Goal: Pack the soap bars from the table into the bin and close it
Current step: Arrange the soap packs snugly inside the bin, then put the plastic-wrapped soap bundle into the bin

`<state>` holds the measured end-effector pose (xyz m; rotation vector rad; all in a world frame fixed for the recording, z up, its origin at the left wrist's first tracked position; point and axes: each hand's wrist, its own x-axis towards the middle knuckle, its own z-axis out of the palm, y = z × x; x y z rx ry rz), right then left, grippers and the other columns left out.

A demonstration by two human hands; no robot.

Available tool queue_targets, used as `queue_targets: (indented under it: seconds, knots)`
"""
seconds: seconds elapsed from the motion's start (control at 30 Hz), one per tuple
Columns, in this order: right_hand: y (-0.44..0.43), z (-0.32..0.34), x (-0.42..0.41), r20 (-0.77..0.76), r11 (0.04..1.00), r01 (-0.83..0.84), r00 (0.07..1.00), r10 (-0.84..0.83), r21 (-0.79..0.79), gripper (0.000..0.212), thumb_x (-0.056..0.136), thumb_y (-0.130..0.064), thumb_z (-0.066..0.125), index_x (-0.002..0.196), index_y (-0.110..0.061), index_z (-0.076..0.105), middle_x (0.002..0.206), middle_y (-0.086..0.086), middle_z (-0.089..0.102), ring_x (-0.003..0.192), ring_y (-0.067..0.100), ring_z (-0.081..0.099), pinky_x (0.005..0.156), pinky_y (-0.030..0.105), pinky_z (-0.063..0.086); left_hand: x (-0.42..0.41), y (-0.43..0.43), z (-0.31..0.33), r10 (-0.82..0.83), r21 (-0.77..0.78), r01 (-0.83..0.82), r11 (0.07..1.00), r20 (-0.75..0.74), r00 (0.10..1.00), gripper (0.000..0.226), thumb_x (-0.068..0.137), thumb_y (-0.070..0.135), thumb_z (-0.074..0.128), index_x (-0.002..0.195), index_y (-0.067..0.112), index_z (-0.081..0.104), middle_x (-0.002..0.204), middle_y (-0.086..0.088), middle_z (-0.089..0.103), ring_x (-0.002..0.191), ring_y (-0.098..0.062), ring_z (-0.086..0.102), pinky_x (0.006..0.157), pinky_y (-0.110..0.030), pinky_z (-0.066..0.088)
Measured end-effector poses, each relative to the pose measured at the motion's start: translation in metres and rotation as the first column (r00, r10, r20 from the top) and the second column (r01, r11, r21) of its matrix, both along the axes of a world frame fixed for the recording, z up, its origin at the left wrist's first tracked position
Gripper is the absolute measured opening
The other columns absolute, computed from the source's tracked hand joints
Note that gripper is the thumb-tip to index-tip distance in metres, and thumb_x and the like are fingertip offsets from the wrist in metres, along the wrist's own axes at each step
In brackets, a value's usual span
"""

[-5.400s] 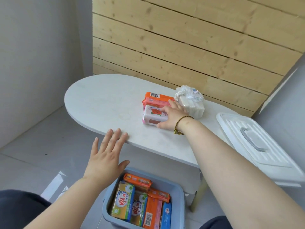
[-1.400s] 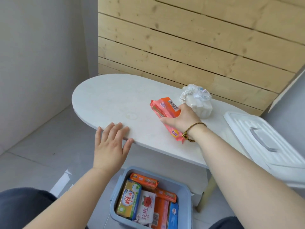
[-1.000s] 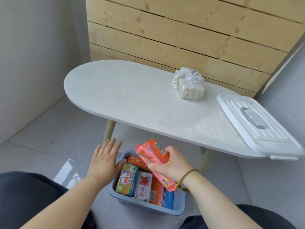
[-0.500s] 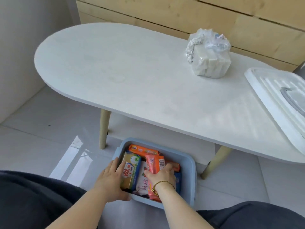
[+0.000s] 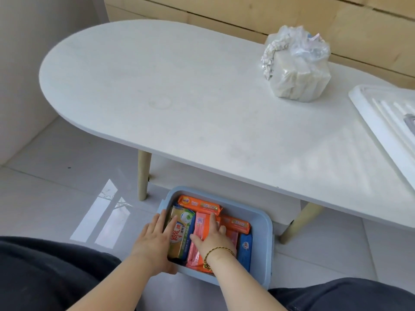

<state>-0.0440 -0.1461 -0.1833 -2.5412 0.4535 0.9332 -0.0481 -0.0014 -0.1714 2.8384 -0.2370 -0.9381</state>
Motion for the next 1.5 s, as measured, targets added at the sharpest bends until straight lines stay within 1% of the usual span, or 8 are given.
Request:
queue_targets:
  seconds: [0.2, 0.33, 0.43, 0.57, 0.7, 0.83, 1.1, 1.5]
  knots:
    - [-0.007, 0.060, -0.001, 0.025, 0.994, -0.070, 0.997, 0.072, -0.085, 0.061, 0.091, -0.037, 0.043, 0.142, -0.017, 0.018, 0.140, 0.010, 0.037, 0.119, 0.028, 0.048, 0.088, 0.035, 0.047, -0.002, -0.016, 0.045, -0.010, -0.109, 0.024, 0.994, 0.130, 0.992, 0.092, 0.081, 0.054, 0.055, 0.145, 0.024, -0.005, 0.157, -0.002, -0.007, 0.144, -0.019, -0.006, 0.118, -0.036, 0.000]
    - [-0.017, 0.134, -0.005, 0.107, 0.984, -0.162, 0.980, 0.169, -0.068, 0.026, 0.092, -0.021, 0.041, 0.106, -0.009, 0.059, 0.112, 0.011, 0.063, 0.107, 0.026, 0.058, 0.079, 0.030, 0.045, -0.015, -0.044, 0.107, -0.098, -0.298, 0.267, 0.917, 0.478, 0.873, 0.061, 0.078, 0.041, 0.065, 0.132, 0.025, 0.043, 0.147, 0.001, 0.036, 0.136, -0.016, 0.034, 0.111, -0.033, 0.030]
    - [-0.036, 0.185, -0.020, 0.259, 0.977, -0.180, 0.955, 0.147, 0.110, 0.033, 0.091, -0.026, 0.040, 0.060, -0.020, 0.049, 0.064, 0.003, 0.058, 0.066, 0.013, 0.065, 0.057, 0.023, 0.047, -0.029, -0.042, 0.136, -0.013, -0.359, 0.385, 0.850, 0.718, 0.696, 0.027, 0.065, 0.036, 0.070, 0.089, 0.023, 0.071, 0.100, 0.003, 0.073, 0.095, -0.016, 0.069, 0.071, -0.029, 0.057]
    - [-0.064, 0.236, -0.013, 0.500, 0.875, -0.080, 0.843, -0.196, 0.478, 0.025, 0.089, -0.018, 0.050, 0.066, -0.024, 0.055, 0.058, -0.007, 0.060, 0.031, -0.002, 0.051, 0.036, 0.011, 0.040, -0.016, -0.030, 0.162, 0.107, -0.376, 0.373, 0.848, 0.811, 0.575, 0.035, 0.081, 0.030, 0.042, 0.094, 0.013, 0.070, 0.104, -0.008, 0.071, 0.105, -0.025, 0.063, 0.092, -0.034, 0.043]
    - [-0.089, 0.259, 0.040, 0.721, 0.908, 0.082, 0.580, -0.378, 0.410, 0.017, 0.087, -0.016, 0.053, 0.101, -0.011, 0.061, 0.082, 0.002, 0.062, 0.072, 0.010, 0.063, 0.067, 0.023, 0.048, 0.015, -0.024, 0.180, 0.160, -0.361, 0.213, 0.908, 0.768, 0.620, 0.077, 0.089, 0.056, 0.002, 0.119, 0.010, 0.057, 0.130, -0.015, 0.055, 0.126, -0.034, 0.046, 0.109, -0.033, 0.014]
    - [-0.104, 0.267, 0.096, 0.766, 0.973, 0.194, 0.604, -0.221, 0.128, 0.066, 0.081, -0.034, 0.061, 0.137, -0.018, 0.031, 0.137, 0.010, 0.037, 0.127, 0.029, 0.035, 0.098, 0.034, 0.034, 0.042, -0.028, 0.179, 0.205, -0.336, 0.088, 0.938, 0.739, 0.642, 0.105, 0.066, 0.068, -0.029, 0.141, 0.022, 0.028, 0.152, -0.005, 0.025, 0.143, -0.022, 0.013, 0.113, -0.031, -0.007]
    - [-0.101, 0.275, 0.200, 0.599, 0.934, 0.355, 0.755, -0.265, -0.035, 0.116, 0.064, -0.057, 0.070, 0.143, -0.034, -0.013, 0.154, 0.007, -0.003, 0.138, 0.038, 0.009, 0.110, 0.052, 0.025, 0.051, -0.034, 0.174, 0.149, -0.206, 0.014, 0.979, 0.751, 0.643, 0.055, 0.083, 0.040, 0.029, 0.105, 0.009, 0.068, 0.108, -0.013, 0.071, 0.102, -0.034, 0.065, 0.092, -0.040, 0.026]
    - [-0.096, 0.258, 0.228, 0.586, 0.872, 0.461, 0.757, -0.290, -0.164, 0.085, 0.069, -0.044, 0.062, 0.139, -0.024, 0.018, 0.134, 0.009, 0.036, 0.124, 0.031, 0.036, 0.100, 0.047, 0.037, 0.059, -0.035, 0.168, 0.153, -0.210, 0.027, 0.977, 0.790, 0.594, 0.052, 0.076, 0.036, 0.034, 0.101, 0.007, 0.070, 0.106, -0.016, 0.071, 0.099, -0.036, 0.066, 0.091, -0.041, 0.028]
